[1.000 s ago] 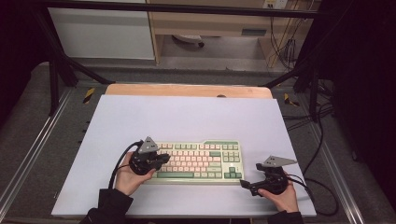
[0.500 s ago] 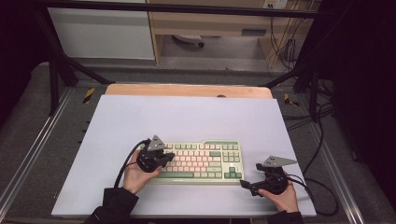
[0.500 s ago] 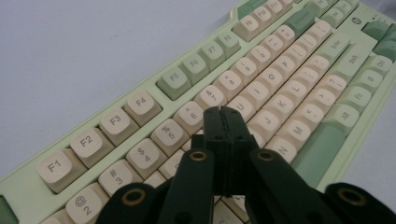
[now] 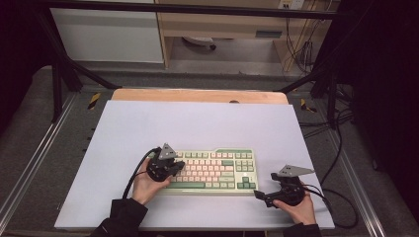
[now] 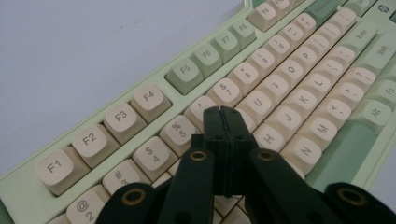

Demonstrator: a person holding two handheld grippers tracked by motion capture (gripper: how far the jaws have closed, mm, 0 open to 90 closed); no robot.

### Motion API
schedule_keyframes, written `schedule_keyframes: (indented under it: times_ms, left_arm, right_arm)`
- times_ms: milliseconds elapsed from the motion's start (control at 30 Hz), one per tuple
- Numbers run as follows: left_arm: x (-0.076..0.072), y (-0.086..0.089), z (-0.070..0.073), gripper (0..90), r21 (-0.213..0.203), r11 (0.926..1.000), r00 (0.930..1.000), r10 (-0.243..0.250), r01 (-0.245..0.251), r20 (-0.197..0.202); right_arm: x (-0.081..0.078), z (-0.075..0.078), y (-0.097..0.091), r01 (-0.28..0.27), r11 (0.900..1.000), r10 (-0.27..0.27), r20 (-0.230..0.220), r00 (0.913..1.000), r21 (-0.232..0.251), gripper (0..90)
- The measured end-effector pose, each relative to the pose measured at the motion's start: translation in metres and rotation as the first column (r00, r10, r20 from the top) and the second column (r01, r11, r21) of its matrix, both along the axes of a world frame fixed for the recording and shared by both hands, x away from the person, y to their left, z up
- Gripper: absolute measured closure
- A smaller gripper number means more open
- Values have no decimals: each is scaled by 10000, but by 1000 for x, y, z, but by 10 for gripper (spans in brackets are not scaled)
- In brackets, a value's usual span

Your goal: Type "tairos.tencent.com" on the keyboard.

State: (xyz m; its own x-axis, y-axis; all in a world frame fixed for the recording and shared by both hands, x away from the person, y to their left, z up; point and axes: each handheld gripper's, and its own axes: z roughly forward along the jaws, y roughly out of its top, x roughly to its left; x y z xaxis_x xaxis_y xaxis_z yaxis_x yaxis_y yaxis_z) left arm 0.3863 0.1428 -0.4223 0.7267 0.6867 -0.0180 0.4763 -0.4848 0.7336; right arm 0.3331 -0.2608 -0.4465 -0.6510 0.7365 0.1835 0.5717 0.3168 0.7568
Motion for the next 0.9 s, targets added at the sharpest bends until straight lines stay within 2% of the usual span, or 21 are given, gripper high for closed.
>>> schedule_keyframes:
  times_ms: [467,900]
  left_arm:
    - [0,0,-5,898,-40,10000,10000,3,-3,38]
    - [-6,3,2,898,-113,9998,9998,-147,149,156]
  right_arm:
    - [0,0,1,25,10000,-25,-76,10000,20,7]
    - [0,0,0,-13,10000,13,-21,10000,-12,7]
